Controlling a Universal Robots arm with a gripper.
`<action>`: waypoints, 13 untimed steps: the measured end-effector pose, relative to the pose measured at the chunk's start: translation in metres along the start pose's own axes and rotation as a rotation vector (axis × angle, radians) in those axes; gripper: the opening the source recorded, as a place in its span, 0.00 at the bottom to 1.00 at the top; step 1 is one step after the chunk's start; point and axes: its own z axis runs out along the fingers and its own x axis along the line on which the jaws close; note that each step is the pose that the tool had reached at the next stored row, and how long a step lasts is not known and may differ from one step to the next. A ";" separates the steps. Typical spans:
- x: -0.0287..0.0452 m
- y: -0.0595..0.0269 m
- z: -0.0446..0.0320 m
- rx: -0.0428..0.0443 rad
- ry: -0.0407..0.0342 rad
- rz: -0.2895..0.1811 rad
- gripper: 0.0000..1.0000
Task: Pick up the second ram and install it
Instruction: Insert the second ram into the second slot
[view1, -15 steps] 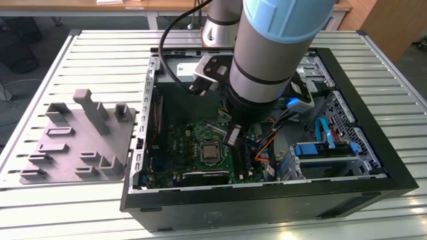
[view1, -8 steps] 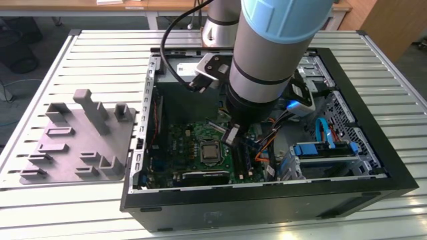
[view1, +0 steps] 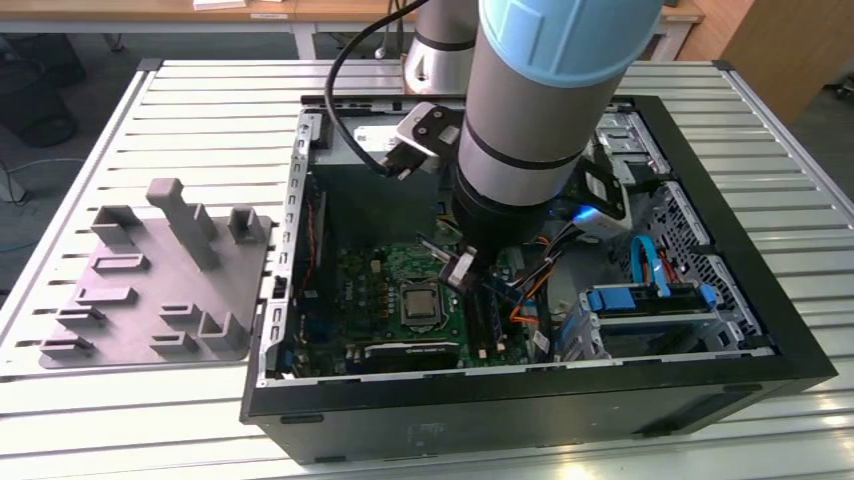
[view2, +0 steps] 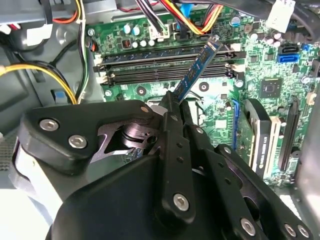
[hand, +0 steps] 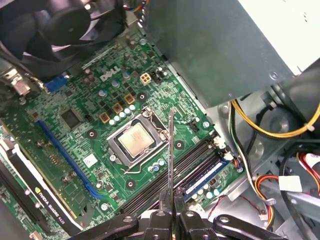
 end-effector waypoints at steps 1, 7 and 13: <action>0.0000 0.0000 0.0000 0.0014 -0.0007 0.009 0.14; 0.0000 0.0000 0.0002 0.0094 -0.0054 0.068 0.14; 0.0000 -0.0001 0.0003 0.0170 -0.0090 0.120 0.14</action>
